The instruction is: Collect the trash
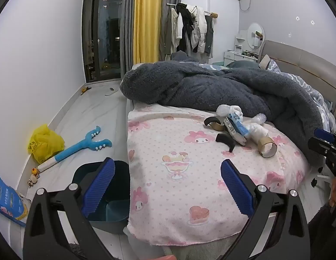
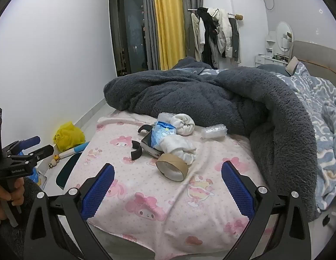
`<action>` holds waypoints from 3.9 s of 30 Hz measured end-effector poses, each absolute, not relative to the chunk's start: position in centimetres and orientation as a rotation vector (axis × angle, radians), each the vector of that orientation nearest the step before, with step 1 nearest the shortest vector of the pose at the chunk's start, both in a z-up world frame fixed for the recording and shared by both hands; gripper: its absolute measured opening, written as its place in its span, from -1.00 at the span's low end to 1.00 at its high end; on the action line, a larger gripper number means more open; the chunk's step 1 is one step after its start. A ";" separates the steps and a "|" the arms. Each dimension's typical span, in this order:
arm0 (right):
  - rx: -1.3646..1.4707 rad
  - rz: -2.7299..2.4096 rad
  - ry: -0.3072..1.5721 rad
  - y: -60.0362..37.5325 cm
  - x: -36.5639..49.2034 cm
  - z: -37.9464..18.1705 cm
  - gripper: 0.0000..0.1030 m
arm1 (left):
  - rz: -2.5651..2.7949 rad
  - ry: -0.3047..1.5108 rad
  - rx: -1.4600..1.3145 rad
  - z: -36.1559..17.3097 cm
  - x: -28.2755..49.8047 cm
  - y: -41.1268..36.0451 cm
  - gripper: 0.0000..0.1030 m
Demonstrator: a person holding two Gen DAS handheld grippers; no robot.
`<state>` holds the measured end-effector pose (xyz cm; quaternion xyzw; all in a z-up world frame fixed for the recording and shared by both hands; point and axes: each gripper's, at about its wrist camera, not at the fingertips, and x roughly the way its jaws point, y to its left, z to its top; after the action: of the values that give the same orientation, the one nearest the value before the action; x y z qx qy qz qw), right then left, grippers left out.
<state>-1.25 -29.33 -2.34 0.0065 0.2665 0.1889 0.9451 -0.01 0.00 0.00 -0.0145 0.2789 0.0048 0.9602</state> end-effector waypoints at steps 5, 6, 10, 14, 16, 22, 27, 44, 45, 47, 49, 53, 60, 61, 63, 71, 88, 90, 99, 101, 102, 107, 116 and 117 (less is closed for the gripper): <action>0.019 0.388 0.540 -29.3 -1.3 -2.3 0.94 | 0.011 0.567 -0.030 0.0 0.0 0.0 0.94; 0.018 0.389 0.540 -29.3 -1.3 -2.3 0.94 | 0.011 0.567 -0.030 0.0 0.0 0.0 0.94; 0.007 0.392 0.542 -29.2 -1.2 -2.4 0.94 | 0.010 0.568 -0.027 0.0 0.0 0.0 0.94; -0.001 0.395 0.542 -29.4 -0.9 -2.5 0.94 | 0.011 0.566 -0.031 0.0 -0.1 0.1 0.94; -0.004 0.394 0.536 -28.9 -1.4 -2.3 0.94 | 0.011 0.566 -0.032 0.0 -0.1 0.2 0.94; -0.006 0.393 0.537 -28.8 -1.4 -2.4 0.94 | 0.011 0.569 -0.026 0.0 0.0 0.0 0.94; -0.006 0.391 0.535 -28.8 -1.4 -2.4 0.94 | 0.011 0.569 -0.026 0.0 0.0 0.0 0.94; -0.008 0.392 0.533 -28.8 -1.5 -2.3 0.94 | 0.011 0.569 -0.025 0.0 0.0 0.0 0.94; -0.008 0.391 0.533 -28.8 -1.5 -2.3 0.94 | 0.011 0.569 -0.025 0.0 0.0 0.0 0.94; -0.008 0.392 0.533 -28.8 -1.5 -2.3 0.94 | 0.011 0.569 -0.025 0.0 0.0 0.0 0.94; -0.008 0.392 0.533 -28.8 -1.5 -2.3 0.94 | 0.011 0.569 -0.026 0.0 0.0 0.0 0.94; -0.008 0.392 0.533 -28.8 -1.5 -2.3 0.94 | 0.010 0.569 -0.025 0.0 0.0 0.0 0.94; -0.008 0.391 0.532 -28.8 -1.5 -2.2 0.94 | 0.011 0.569 -0.026 0.0 0.0 0.0 0.94; -0.008 0.392 0.532 -28.8 -1.5 -2.3 0.94 | 0.011 0.569 -0.026 0.0 0.0 0.0 0.94; -0.009 0.391 0.532 -28.8 -1.5 -2.3 0.94 | 0.010 0.569 -0.025 0.0 0.0 0.0 0.94; -0.014 0.392 0.532 -28.8 -1.6 -2.1 0.94 | 0.011 0.569 -0.026 0.0 0.0 0.0 0.94; -0.015 0.391 0.532 -28.7 -1.6 -2.2 0.94 | 0.012 0.572 -0.030 0.0 0.0 0.0 0.94; -0.012 0.391 0.536 -28.9 -1.6 -2.1 0.94 | 0.013 0.574 -0.039 -0.2 -0.1 -0.1 0.94; 0.022 0.347 0.545 -29.6 -1.3 -1.9 0.94 | -0.038 0.599 -0.065 0.2 0.6 0.2 0.94; 0.018 0.342 0.555 -29.4 -1.0 -2.1 0.94 | -0.050 0.576 -0.050 0.5 0.6 0.1 0.94; 0.014 0.340 0.560 -29.1 -0.8 -2.2 0.94 | -0.059 0.568 -0.045 0.6 0.7 0.0 0.94; -0.003 0.347 0.592 -28.0 0.4 -3.2 0.85 | -0.099 0.568 -0.028 0.4 1.8 -0.2 0.94; -0.003 0.337 0.677 -26.6 2.5 -5.7 0.62 | -0.208 0.577 0.013 -0.7 4.6 -1.0 0.93; -0.007 0.330 0.683 -26.4 2.8 -6.0 0.61 | -0.222 0.582 0.011 -1.0 5.1 -1.0 0.93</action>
<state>2.80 -26.43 -5.98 -0.0036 0.3335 0.1608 0.9289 5.10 -0.96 -0.97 0.0053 0.2863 -0.1094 0.9519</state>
